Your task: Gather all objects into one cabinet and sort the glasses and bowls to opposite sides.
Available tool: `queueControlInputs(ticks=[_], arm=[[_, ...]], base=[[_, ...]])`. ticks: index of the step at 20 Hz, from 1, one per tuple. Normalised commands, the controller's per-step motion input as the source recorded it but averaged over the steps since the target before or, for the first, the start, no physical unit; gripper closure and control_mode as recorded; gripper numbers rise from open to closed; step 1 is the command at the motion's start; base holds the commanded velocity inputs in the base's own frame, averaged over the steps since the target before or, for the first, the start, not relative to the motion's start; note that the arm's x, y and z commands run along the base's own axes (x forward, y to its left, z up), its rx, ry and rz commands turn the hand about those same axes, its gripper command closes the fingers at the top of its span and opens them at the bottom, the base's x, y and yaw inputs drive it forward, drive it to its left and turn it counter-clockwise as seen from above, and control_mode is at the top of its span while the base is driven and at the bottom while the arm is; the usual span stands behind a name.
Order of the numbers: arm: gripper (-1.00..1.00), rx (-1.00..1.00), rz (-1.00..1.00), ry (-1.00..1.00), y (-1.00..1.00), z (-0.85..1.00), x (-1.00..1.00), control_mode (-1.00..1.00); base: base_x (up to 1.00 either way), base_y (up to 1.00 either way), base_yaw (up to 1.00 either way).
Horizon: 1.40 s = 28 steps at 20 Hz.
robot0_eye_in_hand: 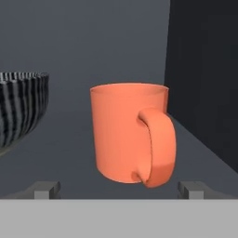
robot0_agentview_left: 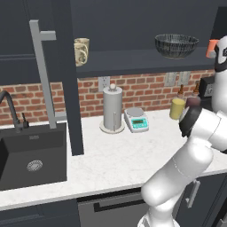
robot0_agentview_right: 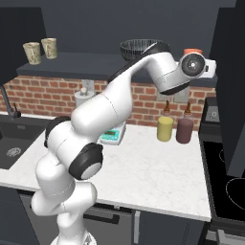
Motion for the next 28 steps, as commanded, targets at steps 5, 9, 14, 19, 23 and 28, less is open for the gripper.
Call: queueControlInputs(ticks=[5, 9, 14, 19, 23, 28], arm=[[-1.00, 0.00, 0.00, 0.00, -0.14, 0.00, 0.13, -1.00], [-1.00, 0.00, 0.00, 0.00, -0.19, 0.00, 0.01, -1.00], [-1.00, 0.00, 0.00, 0.00, -0.05, 0.00, 0.05, -1.00], [-1.00, 0.00, 0.00, 0.00, 0.00, 0.00, 0.01, -1.00], [-1.00, 0.00, 0.00, 0.00, 0.00, 0.01, 0.00, -1.00], [-1.00, 0.00, 0.00, 0.00, 0.00, 0.01, 0.01, -1.00]], base=[[0.00, 0.00, 0.00], [0.00, 0.00, 0.00], [0.00, 0.00, 0.00], [0.00, 0.00, 0.00], [0.00, 0.00, 0.00], [0.00, 0.00, 0.00]])
